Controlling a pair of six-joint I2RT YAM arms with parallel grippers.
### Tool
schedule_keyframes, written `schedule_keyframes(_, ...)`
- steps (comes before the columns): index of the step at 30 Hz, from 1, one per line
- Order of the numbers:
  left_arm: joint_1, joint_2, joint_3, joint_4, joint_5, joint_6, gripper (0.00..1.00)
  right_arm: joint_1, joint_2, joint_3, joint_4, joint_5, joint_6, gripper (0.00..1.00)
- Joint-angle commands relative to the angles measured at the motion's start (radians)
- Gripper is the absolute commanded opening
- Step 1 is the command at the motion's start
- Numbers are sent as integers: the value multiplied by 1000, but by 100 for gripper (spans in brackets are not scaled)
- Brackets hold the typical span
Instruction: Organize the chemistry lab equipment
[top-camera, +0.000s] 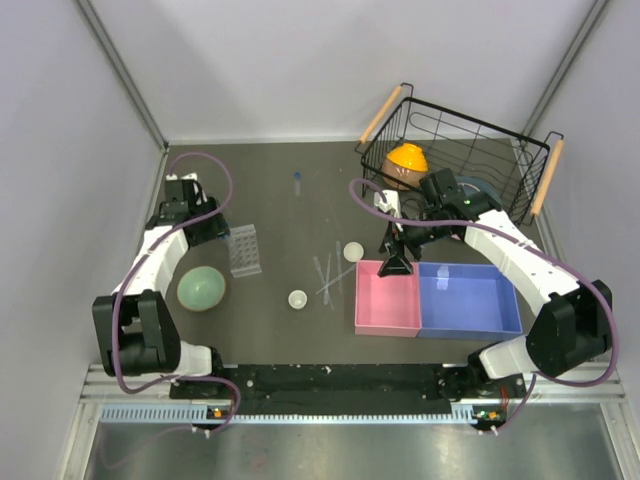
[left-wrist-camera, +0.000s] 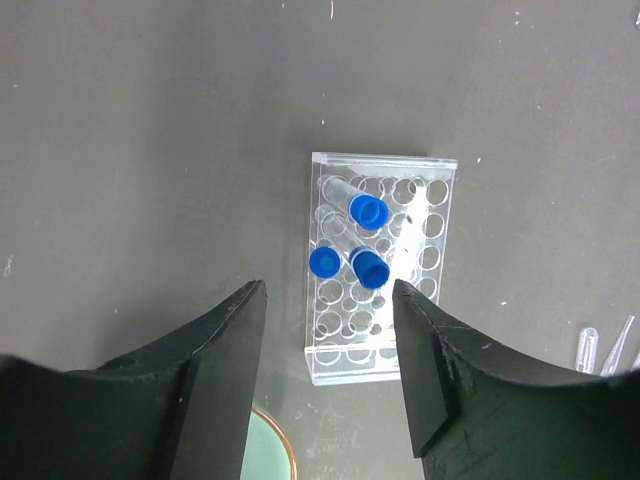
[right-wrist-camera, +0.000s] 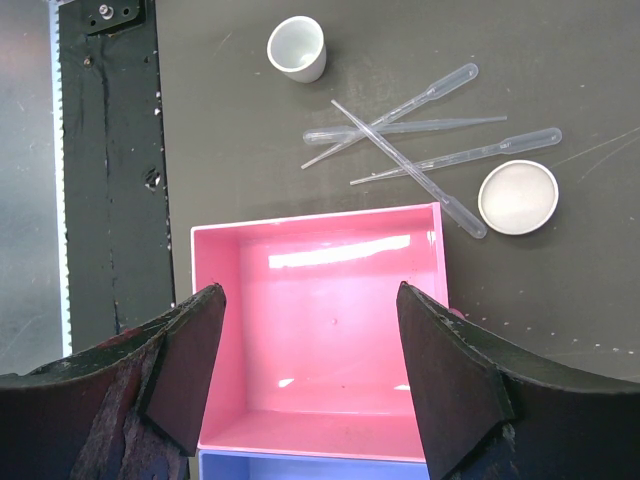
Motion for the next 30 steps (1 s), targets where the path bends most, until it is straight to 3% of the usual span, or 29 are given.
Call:
schedule_keyframes(1,-2,-101,23,-21,-1,16,64,-5,-23,17,17,-37,-13,70)
schedule_keyframes(18,-2,-305,26,-46,43,39,91,-6,40,95,16,-34,44,70)
schedule_keyframes(25,-1,-339,32,-24,155,13,94,-6,93,167,19,-14,98,70)
schedule_keyframes(30,-5,-300,29,49,339,-58,94,-6,97,172,20,23,107,70)
